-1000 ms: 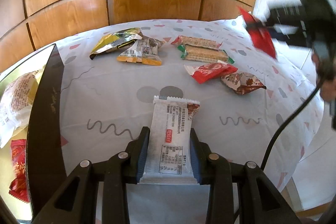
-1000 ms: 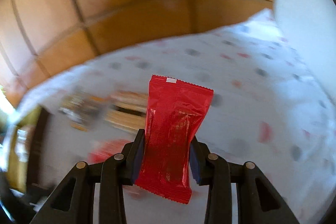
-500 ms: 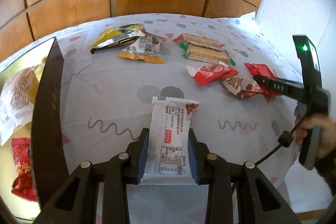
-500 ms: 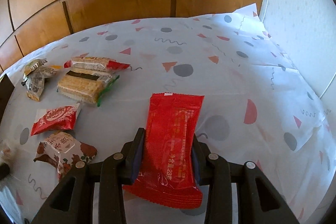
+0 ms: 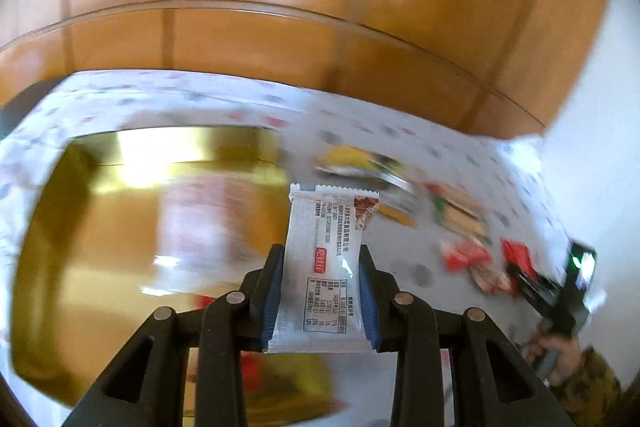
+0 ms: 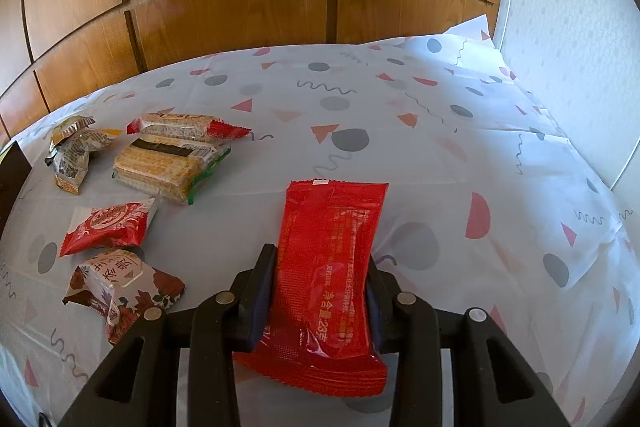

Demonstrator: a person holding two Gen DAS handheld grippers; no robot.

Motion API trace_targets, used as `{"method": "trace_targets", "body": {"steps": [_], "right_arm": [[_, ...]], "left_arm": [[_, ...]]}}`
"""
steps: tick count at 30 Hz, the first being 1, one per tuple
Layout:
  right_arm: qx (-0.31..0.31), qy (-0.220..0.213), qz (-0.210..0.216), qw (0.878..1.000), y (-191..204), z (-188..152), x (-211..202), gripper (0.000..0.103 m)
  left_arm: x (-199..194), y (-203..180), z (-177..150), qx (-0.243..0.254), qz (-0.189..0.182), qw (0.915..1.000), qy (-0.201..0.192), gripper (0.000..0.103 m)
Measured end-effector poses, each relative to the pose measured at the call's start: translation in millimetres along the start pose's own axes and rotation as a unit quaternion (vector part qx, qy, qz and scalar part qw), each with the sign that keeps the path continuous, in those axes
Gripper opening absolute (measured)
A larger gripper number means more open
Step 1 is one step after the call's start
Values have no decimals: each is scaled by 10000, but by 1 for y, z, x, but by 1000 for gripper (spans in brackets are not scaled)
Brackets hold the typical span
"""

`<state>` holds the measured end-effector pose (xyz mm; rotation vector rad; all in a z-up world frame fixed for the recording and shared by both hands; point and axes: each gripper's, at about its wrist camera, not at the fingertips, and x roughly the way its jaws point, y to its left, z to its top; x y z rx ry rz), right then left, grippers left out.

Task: Organize snacks
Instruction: 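Release the white bar into the gold tray while the right tool holds the red packet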

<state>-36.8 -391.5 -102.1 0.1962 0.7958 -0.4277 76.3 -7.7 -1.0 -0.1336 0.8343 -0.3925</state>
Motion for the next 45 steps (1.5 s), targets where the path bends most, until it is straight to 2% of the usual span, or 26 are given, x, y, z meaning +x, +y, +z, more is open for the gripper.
{"method": "trace_targets", "body": {"steps": [4,8,12,19,22,25,29,33,45], "right_arm": [[-6,-4,8,10000,0,1,1,39],[-6,-7,12,10000,0,1,0,39],[-1,-19,27,10000,-1,1,1,39],[-8,-36,32,10000,-1,1,1,39],[-13,-46,34,10000,-1,1,1,39],[-20,-65,37,10000,-1,1,1,39],[-22,-81,47,10000,-2,1,1,39],[-22,-79,50,10000,-2,1,1,39],[-20,-79,51,10000,-1,1,0,39]], "left_arm": [[-4,45,16,-234,609,9979,-15,34],[10,90,29,-597,981,9933,143,35],[30,116,38,-810,1184,9893,267,35],[71,131,58,-842,1339,9866,394,38],[83,133,62,-832,1363,9861,452,49],[79,128,61,-809,1421,9858,372,49],[60,115,50,-757,1807,9803,241,49],[37,99,35,-717,1948,9782,11,51],[2,60,-14,-449,1908,9805,-163,53]]}}
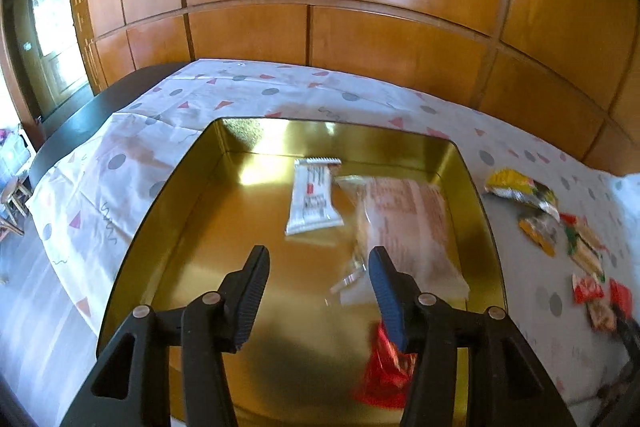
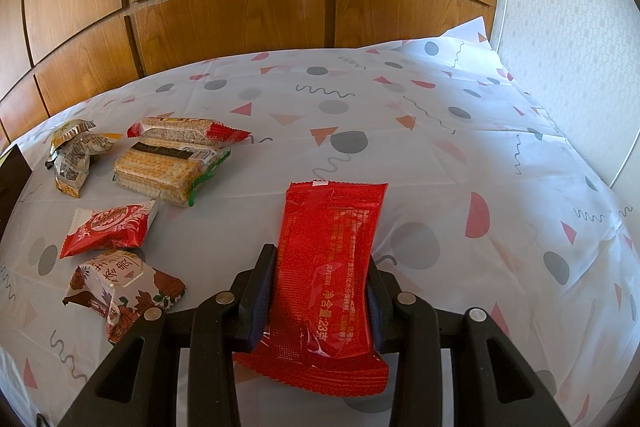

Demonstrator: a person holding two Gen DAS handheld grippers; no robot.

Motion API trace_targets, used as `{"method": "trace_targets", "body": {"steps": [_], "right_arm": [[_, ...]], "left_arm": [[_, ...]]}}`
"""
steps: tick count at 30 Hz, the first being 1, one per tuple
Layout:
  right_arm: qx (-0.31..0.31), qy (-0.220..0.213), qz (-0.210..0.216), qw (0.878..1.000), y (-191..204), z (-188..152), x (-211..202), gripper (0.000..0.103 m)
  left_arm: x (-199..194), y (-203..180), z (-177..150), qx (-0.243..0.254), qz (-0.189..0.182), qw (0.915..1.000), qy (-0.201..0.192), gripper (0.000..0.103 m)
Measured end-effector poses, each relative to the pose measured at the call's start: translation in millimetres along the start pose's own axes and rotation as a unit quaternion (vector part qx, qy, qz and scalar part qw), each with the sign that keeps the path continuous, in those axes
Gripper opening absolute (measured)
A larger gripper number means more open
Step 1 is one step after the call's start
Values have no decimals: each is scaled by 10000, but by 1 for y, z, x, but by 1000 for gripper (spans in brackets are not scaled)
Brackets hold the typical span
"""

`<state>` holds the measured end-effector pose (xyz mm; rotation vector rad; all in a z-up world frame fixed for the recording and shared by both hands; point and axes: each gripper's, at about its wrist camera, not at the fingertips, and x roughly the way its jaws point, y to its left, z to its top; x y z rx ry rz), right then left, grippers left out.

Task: Organize snacks
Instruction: 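Release the white bar into the gold tray while the right tool holds the red packet, then carry the red packet into the gold tray and open the right tool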

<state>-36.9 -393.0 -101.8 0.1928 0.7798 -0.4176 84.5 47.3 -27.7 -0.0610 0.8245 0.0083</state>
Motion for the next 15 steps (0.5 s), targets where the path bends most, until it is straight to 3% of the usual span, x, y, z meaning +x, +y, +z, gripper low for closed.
{"method": "trace_targets", "body": {"steps": [15], "right_arm": [[193,144,4,9997,-2,6,-3,38]], "left_arm": [[-17,1,-33,83,54,9999,40,53]]}}
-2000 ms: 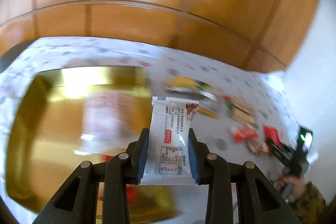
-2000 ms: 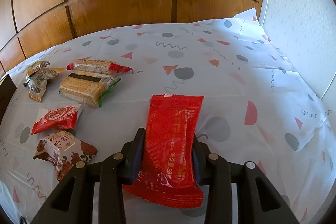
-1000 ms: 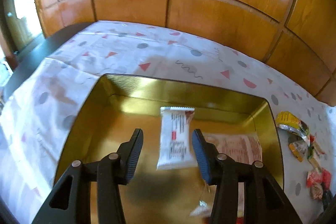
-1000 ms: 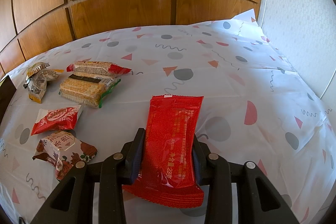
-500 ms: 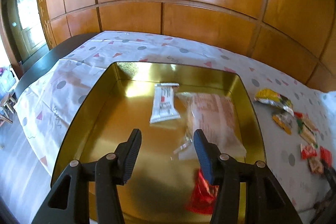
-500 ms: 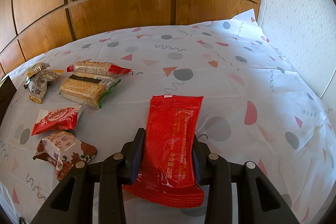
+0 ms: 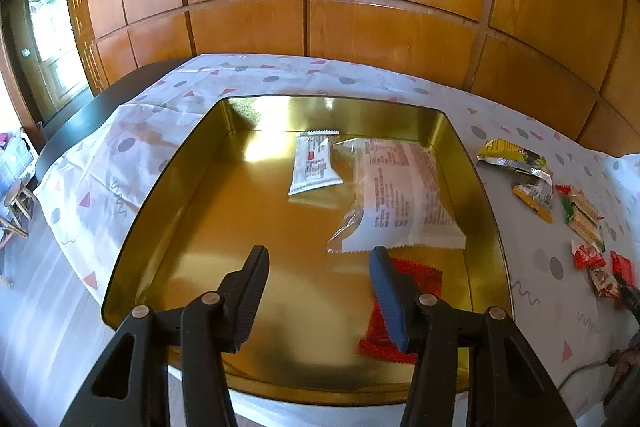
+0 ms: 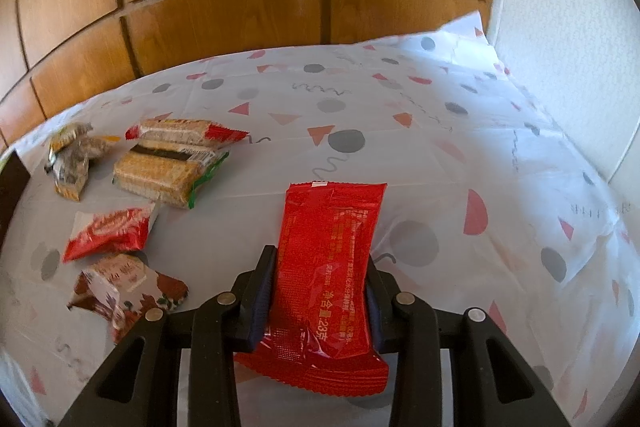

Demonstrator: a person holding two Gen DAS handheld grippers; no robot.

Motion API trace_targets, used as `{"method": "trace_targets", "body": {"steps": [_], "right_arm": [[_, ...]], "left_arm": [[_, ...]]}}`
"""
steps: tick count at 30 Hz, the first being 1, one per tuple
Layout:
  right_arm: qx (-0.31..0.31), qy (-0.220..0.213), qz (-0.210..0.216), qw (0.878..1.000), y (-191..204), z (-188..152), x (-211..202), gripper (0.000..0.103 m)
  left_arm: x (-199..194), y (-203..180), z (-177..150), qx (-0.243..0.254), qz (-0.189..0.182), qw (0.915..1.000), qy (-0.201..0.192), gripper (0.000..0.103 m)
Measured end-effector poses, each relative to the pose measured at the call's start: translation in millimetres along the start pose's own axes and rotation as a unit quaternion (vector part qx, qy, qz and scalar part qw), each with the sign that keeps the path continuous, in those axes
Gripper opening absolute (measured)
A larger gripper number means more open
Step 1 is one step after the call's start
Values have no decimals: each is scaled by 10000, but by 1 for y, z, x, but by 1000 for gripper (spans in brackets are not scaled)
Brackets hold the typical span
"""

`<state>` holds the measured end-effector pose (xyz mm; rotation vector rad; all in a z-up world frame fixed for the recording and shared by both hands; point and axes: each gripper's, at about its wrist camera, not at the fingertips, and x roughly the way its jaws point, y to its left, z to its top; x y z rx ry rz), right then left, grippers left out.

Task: Organize snacks
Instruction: 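Carry the red packet into the gold tray and open the right tool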

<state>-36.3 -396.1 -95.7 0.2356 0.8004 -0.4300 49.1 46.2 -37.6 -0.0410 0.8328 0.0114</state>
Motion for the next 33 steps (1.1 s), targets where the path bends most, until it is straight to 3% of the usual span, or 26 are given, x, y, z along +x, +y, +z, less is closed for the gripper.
{"method": "trace_targets", "body": {"steps": [6,10,14,20,23,27,33], "right_arm": [[248,-516,373,9977,3,24,-46,38],[11,-688,1117,9914,38,38,-79,38],[-706,-519,2259,9702,113,36,-103,38],[-1550,6,3342,9297,222,24,-114,38],[-1688,347,3586,9174,265,18,-110,38],[-1812,634,3616,9124,304,7,-98,38],[-1914,880,3664,9063,327,-8,-84,39]], "left_arm": [[-2,19,-3,-187,160,9997,-33,53],[-2,34,-4,-361,287,9989,-53,53],[-3,43,-6,-490,358,9981,-83,53],[-3,48,-9,-549,368,9978,-94,53],[-1,52,-11,-589,355,9976,-76,53],[0,57,-12,-641,348,9973,-79,53],[4,59,-13,-681,322,9972,-1,53]]}}
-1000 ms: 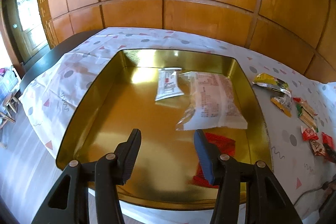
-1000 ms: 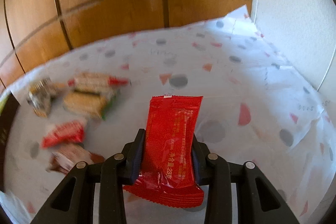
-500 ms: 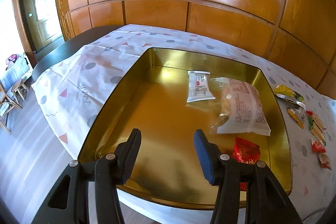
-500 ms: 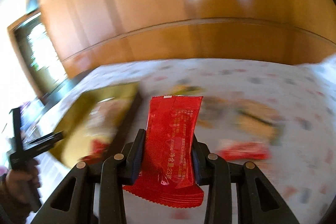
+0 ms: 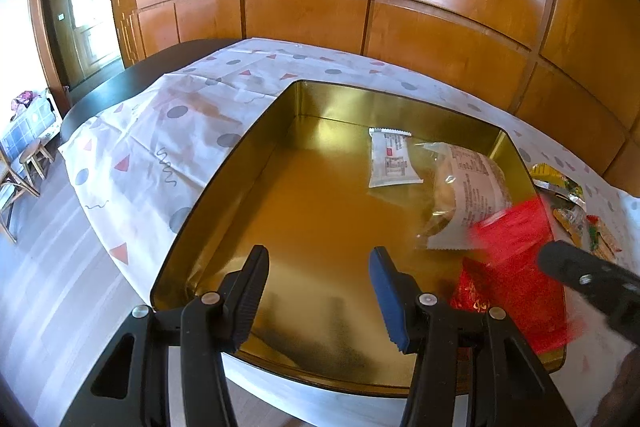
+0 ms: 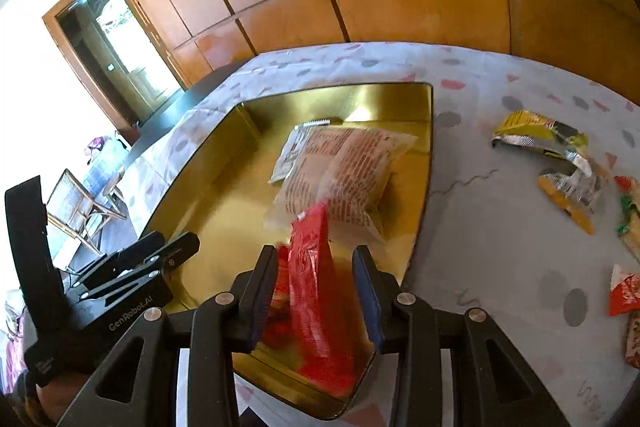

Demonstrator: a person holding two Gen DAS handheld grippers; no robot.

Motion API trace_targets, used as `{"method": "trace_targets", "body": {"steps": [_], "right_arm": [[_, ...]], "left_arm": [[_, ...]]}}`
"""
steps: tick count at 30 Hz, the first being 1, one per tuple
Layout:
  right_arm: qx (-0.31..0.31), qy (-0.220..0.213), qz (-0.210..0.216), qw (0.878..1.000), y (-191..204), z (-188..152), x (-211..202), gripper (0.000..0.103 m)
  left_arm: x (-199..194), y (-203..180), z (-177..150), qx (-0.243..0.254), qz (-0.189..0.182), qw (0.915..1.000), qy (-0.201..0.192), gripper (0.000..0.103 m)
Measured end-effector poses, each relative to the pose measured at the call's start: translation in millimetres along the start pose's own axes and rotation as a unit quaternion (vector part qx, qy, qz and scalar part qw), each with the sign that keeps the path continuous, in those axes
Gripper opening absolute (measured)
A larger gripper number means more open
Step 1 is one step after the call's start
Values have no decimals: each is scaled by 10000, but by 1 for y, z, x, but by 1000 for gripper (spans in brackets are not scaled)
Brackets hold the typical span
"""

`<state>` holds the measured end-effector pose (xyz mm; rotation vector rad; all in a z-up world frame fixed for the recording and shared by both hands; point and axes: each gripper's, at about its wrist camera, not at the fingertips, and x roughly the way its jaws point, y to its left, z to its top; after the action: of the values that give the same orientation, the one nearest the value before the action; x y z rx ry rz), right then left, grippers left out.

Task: Organize snacks
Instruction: 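Carry the red packet into the gold tray and open the right tool, then move the left tool toward the red-and-white cake packet on the bed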

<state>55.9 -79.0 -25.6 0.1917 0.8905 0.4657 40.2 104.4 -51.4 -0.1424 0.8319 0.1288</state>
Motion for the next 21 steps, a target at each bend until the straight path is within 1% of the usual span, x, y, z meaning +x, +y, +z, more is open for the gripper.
{"method": "trace_targets", "body": {"steps": [4,7,10,13,21], "right_arm": [[-14,-145,-20,9999,-2,-6,-10,39],[63,-347,-94,9993,-8,-11,-23,39],[103,-550,-273,9981,-17,-14,-38,39],[149,-692,-464,9964,-28,-20,-51,39],[380,-845,-897,9917,-60,-31,-75,41]], "left_arm": [[2,-3,-1,38,-34,10000,21,53],[1,-6,-3,90,-40,10000,14,53],[-2,-11,-3,135,-76,9999,-21,53],[-7,-17,-3,220,-150,9996,-63,57],[-19,-38,-6,517,-344,9980,-130,58]]}}
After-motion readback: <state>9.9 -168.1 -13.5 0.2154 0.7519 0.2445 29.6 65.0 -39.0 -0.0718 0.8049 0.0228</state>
